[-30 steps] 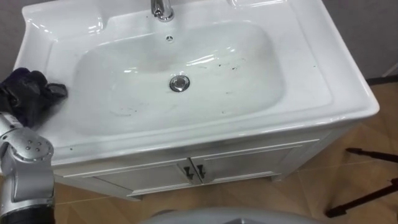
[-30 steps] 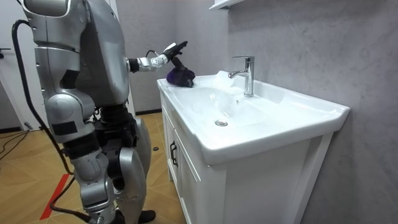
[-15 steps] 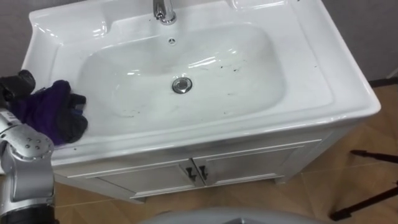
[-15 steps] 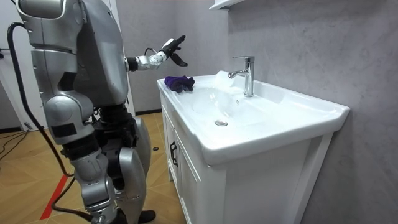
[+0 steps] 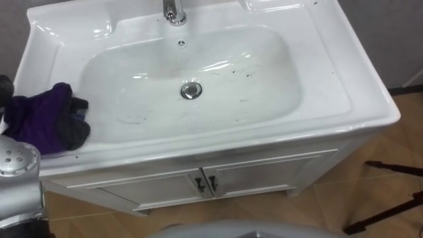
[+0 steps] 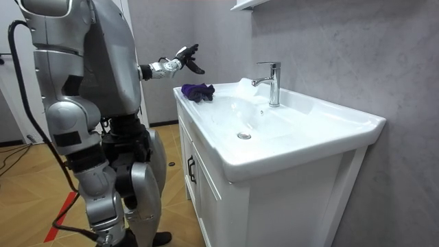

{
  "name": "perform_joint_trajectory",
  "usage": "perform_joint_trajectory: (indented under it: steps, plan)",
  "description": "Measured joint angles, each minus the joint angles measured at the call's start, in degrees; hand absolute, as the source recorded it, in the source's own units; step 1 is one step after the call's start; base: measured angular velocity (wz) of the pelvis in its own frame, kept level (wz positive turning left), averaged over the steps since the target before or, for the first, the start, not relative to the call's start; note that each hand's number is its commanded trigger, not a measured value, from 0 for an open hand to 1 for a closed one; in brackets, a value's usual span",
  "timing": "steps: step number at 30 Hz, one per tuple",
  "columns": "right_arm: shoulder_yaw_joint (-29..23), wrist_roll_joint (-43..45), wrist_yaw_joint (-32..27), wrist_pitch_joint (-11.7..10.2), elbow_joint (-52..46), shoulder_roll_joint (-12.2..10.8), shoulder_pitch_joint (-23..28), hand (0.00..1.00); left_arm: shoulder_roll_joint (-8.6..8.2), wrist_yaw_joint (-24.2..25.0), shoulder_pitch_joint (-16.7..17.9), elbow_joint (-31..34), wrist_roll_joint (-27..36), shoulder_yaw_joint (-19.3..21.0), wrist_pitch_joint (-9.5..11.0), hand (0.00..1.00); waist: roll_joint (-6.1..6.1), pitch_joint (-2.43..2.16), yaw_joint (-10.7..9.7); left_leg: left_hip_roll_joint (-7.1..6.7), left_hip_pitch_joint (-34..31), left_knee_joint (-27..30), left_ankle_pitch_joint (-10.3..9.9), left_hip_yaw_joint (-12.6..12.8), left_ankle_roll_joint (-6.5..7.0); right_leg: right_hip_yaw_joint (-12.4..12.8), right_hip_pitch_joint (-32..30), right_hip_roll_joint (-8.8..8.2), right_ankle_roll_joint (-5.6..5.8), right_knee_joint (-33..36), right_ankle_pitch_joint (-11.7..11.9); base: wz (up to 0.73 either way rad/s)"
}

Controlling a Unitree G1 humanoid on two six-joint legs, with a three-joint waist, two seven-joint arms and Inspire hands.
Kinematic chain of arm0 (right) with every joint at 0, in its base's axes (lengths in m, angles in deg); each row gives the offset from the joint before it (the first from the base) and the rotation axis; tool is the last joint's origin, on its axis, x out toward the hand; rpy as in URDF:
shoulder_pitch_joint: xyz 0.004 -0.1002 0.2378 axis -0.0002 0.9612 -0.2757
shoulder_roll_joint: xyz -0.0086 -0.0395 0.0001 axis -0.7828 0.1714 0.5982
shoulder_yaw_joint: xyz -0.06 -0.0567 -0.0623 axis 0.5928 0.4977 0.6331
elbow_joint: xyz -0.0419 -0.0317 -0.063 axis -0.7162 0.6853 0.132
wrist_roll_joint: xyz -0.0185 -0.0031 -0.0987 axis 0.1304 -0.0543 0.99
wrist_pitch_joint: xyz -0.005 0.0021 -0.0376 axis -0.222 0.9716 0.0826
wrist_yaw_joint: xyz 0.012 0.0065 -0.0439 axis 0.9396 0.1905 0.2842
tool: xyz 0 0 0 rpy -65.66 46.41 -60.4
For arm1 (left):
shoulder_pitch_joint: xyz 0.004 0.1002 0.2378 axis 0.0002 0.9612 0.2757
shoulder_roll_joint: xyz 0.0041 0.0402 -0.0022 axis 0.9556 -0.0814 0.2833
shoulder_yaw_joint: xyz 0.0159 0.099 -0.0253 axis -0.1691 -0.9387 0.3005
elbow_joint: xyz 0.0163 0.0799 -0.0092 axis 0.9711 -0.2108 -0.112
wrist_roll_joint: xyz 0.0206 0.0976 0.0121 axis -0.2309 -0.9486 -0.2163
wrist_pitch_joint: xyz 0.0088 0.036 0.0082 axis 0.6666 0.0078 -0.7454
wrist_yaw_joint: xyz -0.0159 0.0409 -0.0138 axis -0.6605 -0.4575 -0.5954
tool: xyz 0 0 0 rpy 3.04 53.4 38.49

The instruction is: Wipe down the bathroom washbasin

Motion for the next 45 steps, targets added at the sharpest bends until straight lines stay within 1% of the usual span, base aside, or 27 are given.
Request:
perform_joint_trajectory:
  steps: [2, 3, 4, 6, 7, 9, 10, 11, 12, 14, 16, 20, 22, 23, 25, 26, 28, 29, 30, 31, 32, 34, 36, 38, 40, 43, 45]
  plan:
    - [0.0, 0.1, 0.1, -0.1, -0.1, 0.0, 0.1, 0.00, 0.12, -1.2, 0.0, 1.5, 0.1, 1.6, 0.4, 0.00, 0.18, 0.00, 0.3, 0.00, -0.1, 0.0, 0.0, 0.0, 0.00, 0.0, -0.1, -0.01, 0.00, 0.0, 0.0, -0.03]
    - [0.1, 0.1, 0.1, -0.5, -0.1, 0.1, 0.3, 0.00, 0.62, -1.9, -0.1, 1.6, 0.2, 2.6, 1.7, 0.00, 0.34, -0.05, 1.1, 0.00, -0.1, 0.0, 0.0, 0.0, 0.00, 0.0, -0.2, -0.02, 0.00, 0.0, 0.0, -0.05]
    - [0.1, 0.1, 0.2, -0.6, -0.1, 0.1, 0.5, 0.00, 1.28, -2.5, -0.2, 1.7, 0.3, 3.7, 2.3, 0.00, 0.49, -0.07, 1.6, -0.05, -0.2, 0.1, 0.0, -0.2, 0.00, -0.1, -0.2, -0.06, 0.00, 0.0, 0.0, 0.00]
    - [0.0, 0.1, 0.2, -0.7, -0.1, 0.2, 0.6, 0.00, 1.69, -3.8, -0.4, 1.7, 1.3, 5.8, 3.2, 0.00, 0.81, -0.07, 2.2, -0.12, -0.4, 0.1, 0.0, -0.3, 0.00, -0.1, -0.2, -0.05, 0.04, 0.0, 0.0, 0.07]
    - [0.0, 0.0, 0.2, -1.1, -0.2, 0.2, 0.7, 0.00, 1.70, -4.5, -0.5, 1.7, 2.6, 7.3, 3.8, 0.00, 1.10, -0.03, 2.9, -0.12, -0.5, 0.1, 0.0, -0.3, 0.00, -0.1, -0.3, -0.04, 0.04, 0.0, 0.0, 0.05]
    - [0.0, 0.0, 0.2, -1.3, -0.6, 0.2, 0.8, 0.00, 1.71, -6.1, -0.5, 1.4, 4.5, 9.7, 4.3, 0.00, 1.50, 0.02, 3.4, -0.18, -0.6, 0.0, 0.0, -0.3, 0.00, -0.3, -0.3, -0.06, 0.10, 0.0, -0.1, 0.07]
    - [-0.1, 0.3, 0.2, -1.7, -1.1, 0.2, 1.1, 0.00, 1.71, -6.6, -0.3, 1.3, 5.9, 11.2, 4.6, 0.00, 1.60, 0.08, 4.3, -0.20, -0.6, 0.0, 0.0, -0.3, 0.00, -0.4, -0.3, -0.12, 0.11, 0.0, -0.1, 0.04]
    - [-0.2, 0.6, 0.2, -1.9, -1.4, 0.3, 1.3, 0.00, 1.71, -6.7, -0.1, 1.2, 6.8, 11.9, 4.8, 0.00, 1.57, 0.14, 4.6, -0.22, -0.6, 0.0, 0.0, -0.3, 0.00, -0.4, -0.3, -0.15, 0.13, 0.0, -0.1, 0.00]
    - [-0.3, 1.4, 0.2, -2.3, -1.6, 0.4, 1.7, 0.00, 1.71, -7.1, 0.8, 0.7, 8.1, 13.3, 5.3, 0.00, 1.98, 0.20, 5.0, -0.33, -0.6, 0.0, 0.0, -0.4, 0.00, -0.8, -0.3, -0.26, 0.22, 0.0, -0.2, 0.06]
    - [-1.1, 1.8, 0.3, -2.3, -1.8, 0.6, 1.8, 0.00, 1.71, -7.2, 1.7, -1.7, 9.7, 14.5, 5.8, 0.00, 2.41, 0.18, 6.2, -0.62, -0.7, 0.0, 0.1, -0.9, 0.18, -0.9, -0.3, -0.52, 0.40, 0.1, -0.3, 0.07]
    - [-1.4, 1.7, 0.8, -2.3, -2.2, 0.9, 2.4, 0.00, 1.71, -7.2, 3.8, -4.9, 13.8, 16.3, 5.9, 0.00, 2.90, -0.22, 7.3, -1.09, -0.8, 0.0, 0.2, -1.5, 0.38, -1.0, -0.3, -0.89, 0.76, 0.2, -0.6, 0.10]
    - [-1.4, 2.2, 2.0, -2.1, -2.8, 0.9, 3.4, 0.00, 1.71, -7.5, 7.7, -9.4, 18.4, 17.6, 5.9, 0.00, 2.57, -0.32, 7.9, -1.69, -0.9, 0.0, 0.2, -3.2, 0.39, -2.2, 0.0, -1.32, 1.11, 0.3, -0.9, 0.19]
    - [-1.4, 2.8, 2.1, -1.7, -3.6, 1.0, 3.6, 0.00, 1.71, -7.4, 8.7, -14.9, 21.6, 17.6, 5.9, 0.00, 2.27, -0.37, 8.3, -1.97, -1.5, 0.1, 0.4, -3.2, 0.60, -3.2, -0.1, -1.67, 1.32, 0.4, -1.0, 0.21]
    - [-1.3, 2.8, 2.3, -1.7, -3.9, 1.0, 3.6, 0.00, 1.71, -7.3, 9.2, -16.3, 22.4, 17.6, 5.9, 0.00, 2.11, -0.44, 8.4, -2.05, -1.6, 0.1, 0.4, -3.2, 0.71, -3.2, -0.3, -1.75, 1.36, 0.5, -1.0, 0.11]
    - [-1.1, 2.3, 2.5, -1.7, -4.3, 0.7, 4.1, 0.00, 1.31, -7.1, 10.6, -20.9, 27.1, 17.1, 6.1, 0.00, 1.43, -0.41, 8.3, -2.27, -1.6, 0.1, 0.5, -3.9, 0.83, -3.5, 0.0, -1.87, 1.51, 0.3, -1.1, 0.10]
    - [-1.1, 2.4, 2.6, -1.7, -4.4, 0.7, 4.3, 0.00, 0.97, -7.1, 10.9, -21.5, 28.3, 16.8, 6.1, 0.00, 1.31, -0.36, 8.4, -2.34, -1.6, 0.1, 0.5, -3.9, 0.84, -3.8, 0.0, -1.94, 1.58, 0.2, -1.2, 0.18]
    - [-1.2, 2.8, 2.6, -1.6, -5.1, 0.6, 4.5, 0.00, -0.79, -7.1, 12.1, -22.7, 31.2, 15.5, 6.1, 0.00, 0.42, -0.41, 8.6, -2.60, -1.9, 0.1, 0.6, -4.7, 0.94, -4.7, 0.1, -2.18, 1.75, 0.1, -1.3, 0.19]
    - [-1.2, 3.0, 2.5, -1.6, -5.1, 0.6, 4.5, 0.00, -1.01, -7.1, 12.2, -23.6, 31.6, 15.1, 6.2, 0.00, 0.23, -0.46, 8.6, -2.63, -1.9, 0.1, 0.6, -4.7, 1.01, -4.8, 0.1, -2.22, 1.76, 0.1, -1.3, 0.12]
    - [-1.2, 3.3, 2.4, -1.4, -5.0, 0.7, 4.5, 0.00, -0.98, -6.9, 12.7, -26.7, 31.8, 13.9, 6.4, 0.00, -0.26, -0.28, 8.7, -2.67, -1.8, 0.1, 0.6, -4.7, 1.05, -5.0, 0.2, -2.29, 1.79, 0.2, -1.3, 0.07]
    - [-1.2, 3.3, 2.4, -1.3, -5.0, 0.7, 4.4, 0.00, -1.00, -6.1, 12.7, -30.4, 31.8, 12.5, 6.5, 0.00, -0.26, -0.32, 8.6, -2.75, -1.7, 0.2, 0.6, -4.8, 1.09, -5.4, 0.5, -2.41, 1.85, 0.2, -1.3, 0.09]
    - [-1.2, 3.4, 2.4, -1.3, -5.1, 0.7, 4.3, 0.00, -1.02, -5.9, 12.6, -32.0, 31.8, 11.7, 6.4, 0.00, -0.29, -0.32, 8.6, -2.82, -1.6, 0.3, 0.6, -4.9, 1.11, -5.6, 0.7, -2.46, 1.90, 0.2, -1.3, 0.11]
    - [-1.2, 4.3, 2.4, -1.3, -5.1, 0.6, 4.3, 0.00, -1.75, -4.9, 12.7, -36.1, 31.8, 9.4, 6.4, 0.00, -0.75, -0.23, 8.3, -2.94, -1.7, 0.6, 0.6, -4.9, 1.15, -5.6, 0.8, -2.57, 2.08, 0.3, -1.4, 0.08]
    - [-1.1, 4.3, 2.5, -1.2, -5.1, 0.6, 3.9, 0.00, -2.03, -4.6, 12.8, -38.7, 31.9, 8.8, 6.5, 0.00, -0.97, -0.23, 8.3, -2.89, -1.7, 0.6, 0.6, -4.7, 1.20, -5.5, 0.8, -2.55, 2.08, 0.3, -1.4, 0.00]
    - [-1.1, 4.2, 2.5, -1.2, -5.0, 0.6, 3.7, 0.00, -2.28, -3.9, 13.3, -40.4, 31.9, 6.7, 6.7, 0.00, -1.10, -0.23, 7.9, -2.89, -1.7, 0.6, 0.7, -4.7, 1.34, -5.6, 0.8, -2.56, 2.09, 0.3, -1.4, 0.02]
    - [-1.1, 4.0, 2.6, -1.2, -4.3, 0.6, 3.5, 0.00, -3.36, -3.7, 14.6, -41.6, 31.8, 3.9, 6.8, 0.00, -1.12, -0.23, 7.6, -2.86, -1.6, 0.7, 0.7, -4.4, 1.36, -5.5, 0.9, -2.58, 2.09, 0.5, -1.4, -0.02]
    - [-1.0, 4.0, 3.3, -1.3, -4.2, 0.3, 3.4, 0.00, -4.34, -2.2, 14.5, -44.6, 31.6, -0.5, 6.8, 0.00, -1.12, -0.22, 7.0, -2.82, -1.5, 0.9, 0.7, -4.2, 1.36, -5.8, 0.9, -2.71, 2.02, 1.0, -1.4, 0.00]
    - [-1.0, 4.3, 4.2, -1.8, -3.9, 0.2, 3.4, 0.00, -4.99, -0.6, 14.2, -47.0, 30.4, -2.1, 6.8, 0.00, -1.06, -0.18, 6.4, -2.78, -1.5, 0.9, 0.7, -4.1, 1.36, -5.9, 0.9, -2.74, 1.99, 1.1, -1.5, 0.02]
